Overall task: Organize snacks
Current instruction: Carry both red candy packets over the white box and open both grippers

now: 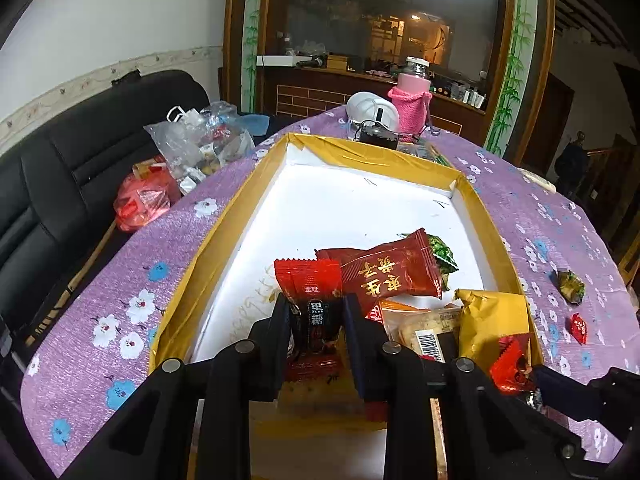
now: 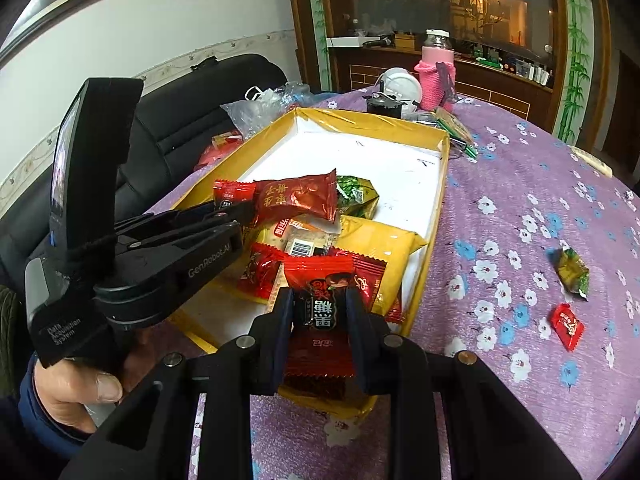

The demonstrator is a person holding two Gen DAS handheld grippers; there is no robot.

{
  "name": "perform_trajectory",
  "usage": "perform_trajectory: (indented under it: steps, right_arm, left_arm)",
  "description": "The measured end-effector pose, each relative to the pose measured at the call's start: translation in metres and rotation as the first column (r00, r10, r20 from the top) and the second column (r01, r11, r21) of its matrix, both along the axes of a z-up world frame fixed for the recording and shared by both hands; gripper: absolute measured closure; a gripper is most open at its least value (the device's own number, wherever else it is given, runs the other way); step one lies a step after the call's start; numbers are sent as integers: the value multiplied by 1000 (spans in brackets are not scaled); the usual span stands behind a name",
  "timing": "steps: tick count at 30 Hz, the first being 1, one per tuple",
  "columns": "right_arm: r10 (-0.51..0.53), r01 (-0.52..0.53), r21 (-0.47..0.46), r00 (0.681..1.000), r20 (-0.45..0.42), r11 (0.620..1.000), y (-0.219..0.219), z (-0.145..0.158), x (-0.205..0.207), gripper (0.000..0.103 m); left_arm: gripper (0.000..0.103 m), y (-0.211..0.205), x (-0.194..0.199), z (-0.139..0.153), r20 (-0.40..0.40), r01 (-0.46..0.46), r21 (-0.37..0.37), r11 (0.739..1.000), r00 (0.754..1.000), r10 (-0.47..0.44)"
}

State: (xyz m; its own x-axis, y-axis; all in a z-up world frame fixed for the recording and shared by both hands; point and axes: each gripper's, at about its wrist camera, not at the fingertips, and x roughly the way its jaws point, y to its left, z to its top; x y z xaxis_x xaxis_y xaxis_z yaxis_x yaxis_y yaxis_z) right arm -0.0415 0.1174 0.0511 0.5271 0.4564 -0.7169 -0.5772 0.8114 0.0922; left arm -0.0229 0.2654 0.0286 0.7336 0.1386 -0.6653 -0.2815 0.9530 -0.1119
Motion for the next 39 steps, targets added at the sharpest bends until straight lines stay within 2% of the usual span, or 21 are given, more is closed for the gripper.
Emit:
perform_trajectory:
  steps: [12,14,16,20,22,24,26,31,39]
  right_arm:
    - [20,-20,-1,999,43,1000,9,-7,-4,77]
    - [23,-23,-4,998,56,1000,12,-7,-5,77]
    - [23,-23,1,998,58,1000,14,-7,-4,77]
    - [19,-20,12,998,65,1000,14,-6,-3,77]
    - [22,-23,11,998,67,1000,13,-6,-3,75]
    - [18,-19,13,997,73,1000,12,-4,-4,70]
    - [17,-18,20,997,76,1000,10,-2,-5,64]
    - [13,-16,46,997,71,999,5,4,-6,64]
    - [-26,17,127,998,66,992,-21,21,-5,58]
  left_arm:
    - [74,2,4,-4,-25,8,-23,1000,1000,-9]
    - [70,2,4,-5,-26,7,-23,1000,1000,-7]
    - [61,2,3,-5,-22,4,-20,1000,1000,-4]
    - [57,1,0,-3,-9,2,-2,1000,1000,-2]
    - [45,1,-1,-2,-7,2,-2,1000,1000,-2]
    - [41,2,-2,-1,-3,0,-5,1000,1000,0]
    - [39,2,-3,1,1,-3,-8,1000,1000,3]
    - [30,5,-6,5,9,-15,-13,1000,1000,15]
    - [26,4,-11,16,25,-25,-21,999,999,26]
